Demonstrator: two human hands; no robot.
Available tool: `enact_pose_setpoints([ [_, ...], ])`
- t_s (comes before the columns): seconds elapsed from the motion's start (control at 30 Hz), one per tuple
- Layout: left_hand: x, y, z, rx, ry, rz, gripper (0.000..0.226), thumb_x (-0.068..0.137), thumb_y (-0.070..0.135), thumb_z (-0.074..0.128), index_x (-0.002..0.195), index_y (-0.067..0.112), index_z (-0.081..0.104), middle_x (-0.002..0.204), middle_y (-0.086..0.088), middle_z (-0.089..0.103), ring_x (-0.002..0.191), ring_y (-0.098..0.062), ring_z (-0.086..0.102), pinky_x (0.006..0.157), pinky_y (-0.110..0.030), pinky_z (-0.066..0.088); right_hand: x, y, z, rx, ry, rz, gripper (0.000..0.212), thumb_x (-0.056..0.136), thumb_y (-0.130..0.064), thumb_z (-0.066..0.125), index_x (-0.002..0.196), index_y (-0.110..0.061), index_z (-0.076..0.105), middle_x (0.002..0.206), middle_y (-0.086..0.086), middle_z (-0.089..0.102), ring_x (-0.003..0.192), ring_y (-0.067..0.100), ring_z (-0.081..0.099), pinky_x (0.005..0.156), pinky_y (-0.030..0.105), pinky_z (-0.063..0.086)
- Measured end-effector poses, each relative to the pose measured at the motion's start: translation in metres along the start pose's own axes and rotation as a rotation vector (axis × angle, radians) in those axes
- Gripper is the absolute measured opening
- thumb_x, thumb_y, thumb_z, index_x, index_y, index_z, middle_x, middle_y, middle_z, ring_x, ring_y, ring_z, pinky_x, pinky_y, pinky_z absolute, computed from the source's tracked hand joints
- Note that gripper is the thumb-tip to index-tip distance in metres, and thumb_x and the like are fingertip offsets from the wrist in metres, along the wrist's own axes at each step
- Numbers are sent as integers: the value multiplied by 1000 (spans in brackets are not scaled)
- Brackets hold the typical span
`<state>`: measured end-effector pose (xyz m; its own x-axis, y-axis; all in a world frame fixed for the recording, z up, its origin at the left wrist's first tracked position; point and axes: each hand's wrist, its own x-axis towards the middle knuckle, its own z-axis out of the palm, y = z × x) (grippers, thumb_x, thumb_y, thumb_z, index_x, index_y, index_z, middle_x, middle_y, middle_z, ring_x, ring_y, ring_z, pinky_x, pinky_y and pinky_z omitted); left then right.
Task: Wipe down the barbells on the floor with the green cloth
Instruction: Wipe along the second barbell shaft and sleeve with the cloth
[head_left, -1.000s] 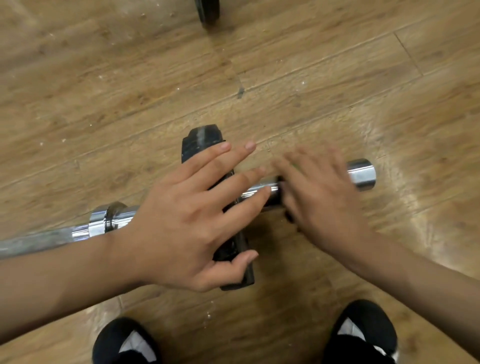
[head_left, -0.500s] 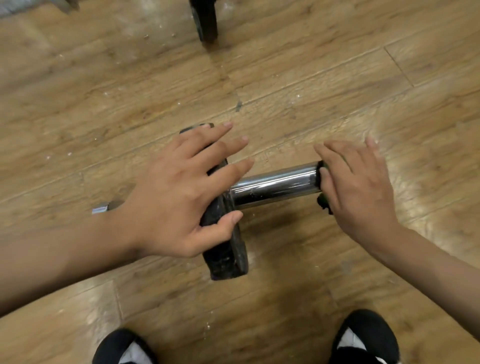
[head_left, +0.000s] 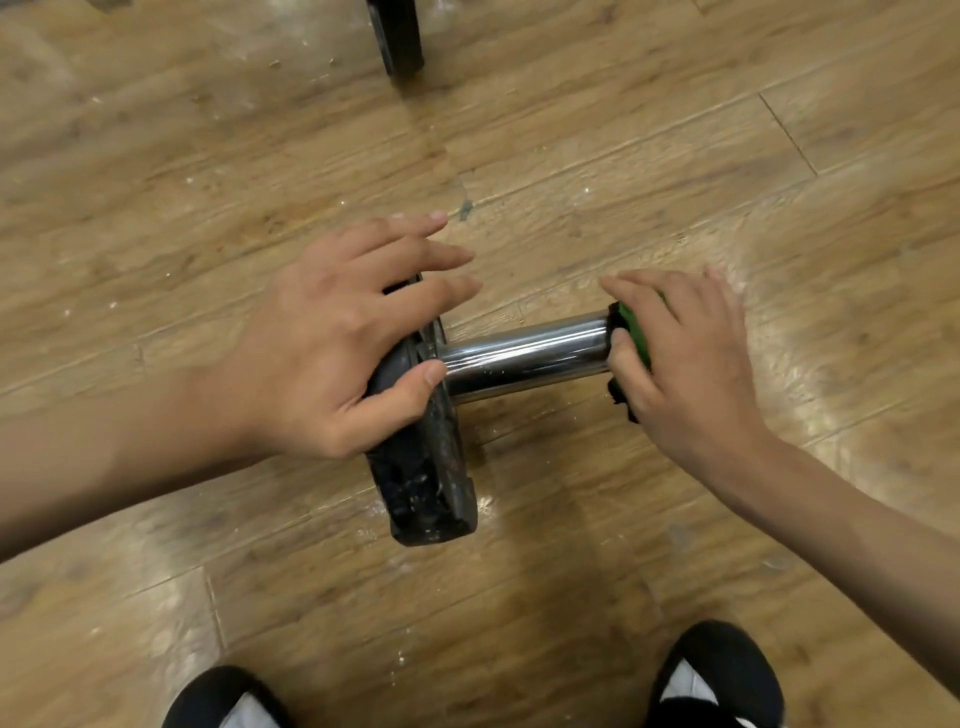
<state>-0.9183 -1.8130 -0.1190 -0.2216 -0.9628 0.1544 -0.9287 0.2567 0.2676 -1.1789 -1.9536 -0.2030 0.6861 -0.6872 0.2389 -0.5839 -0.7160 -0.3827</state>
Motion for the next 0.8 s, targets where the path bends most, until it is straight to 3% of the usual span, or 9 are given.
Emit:
enact_pose_setpoints([
  [0.1, 1, -1, -1, 9, -17, 6, 61, 93, 41, 44, 133, 1, 67, 142, -18, 62, 145, -39, 46, 114, -56, 40, 2, 6, -2, 12, -45, -74, 42, 98, -25, 48, 134, -11, 64, 126, 6, 66, 121, 26, 56, 128, 43, 13],
  [0.23, 1, -1, 1, 14, -5, 2, 62, 93, 42, 43, 134, 2, 67, 143, -17, 62, 147, -38, 44, 113, -59, 40, 9, 12, -7, 55, -35, 52, 41, 95, -24, 47, 129, -12, 67, 118, 6, 66, 115, 27, 57, 128, 47, 14],
  [0.43, 0, -3, 0, 5, -24, 25, 62, 93, 42, 43, 133, 0, 67, 141, -19, 63, 145, -39, 46, 114, -59, 40, 10, -27, 12, -33, -45, -157, 39, 96, -20, 49, 129, -9, 67, 121, 8, 69, 115, 30, 62, 125, 44, 21],
  [0.67, 8, -19, -5, -39, -27, -29, 62, 96, 40, 41, 135, -2, 64, 145, -22, 59, 144, -40, 47, 111, -59, 43, 21, -4, 10, -46, 25, -36, 38, 91, -19, 49, 121, -7, 69, 108, 13, 66, 104, 33, 55, 116, 48, 32],
  [0.73, 8, -20, -3, -34, 20, -37, 61, 97, 38, 40, 137, -2, 63, 148, -23, 56, 145, -40, 46, 109, -62, 42, 24, 14, 0, 0, 52, 65, 38, 91, -16, 49, 122, -7, 69, 110, 14, 65, 105, 30, 52, 111, 55, 38],
  [0.8, 8, -15, 2, -41, 83, -11, 59, 96, 34, 39, 134, -2, 65, 148, -22, 55, 143, -41, 48, 107, -64, 42, 23, 15, -2, 4, 76, 102, 37, 91, -15, 49, 121, -8, 70, 110, 12, 64, 106, 30, 54, 110, 53, 38],
])
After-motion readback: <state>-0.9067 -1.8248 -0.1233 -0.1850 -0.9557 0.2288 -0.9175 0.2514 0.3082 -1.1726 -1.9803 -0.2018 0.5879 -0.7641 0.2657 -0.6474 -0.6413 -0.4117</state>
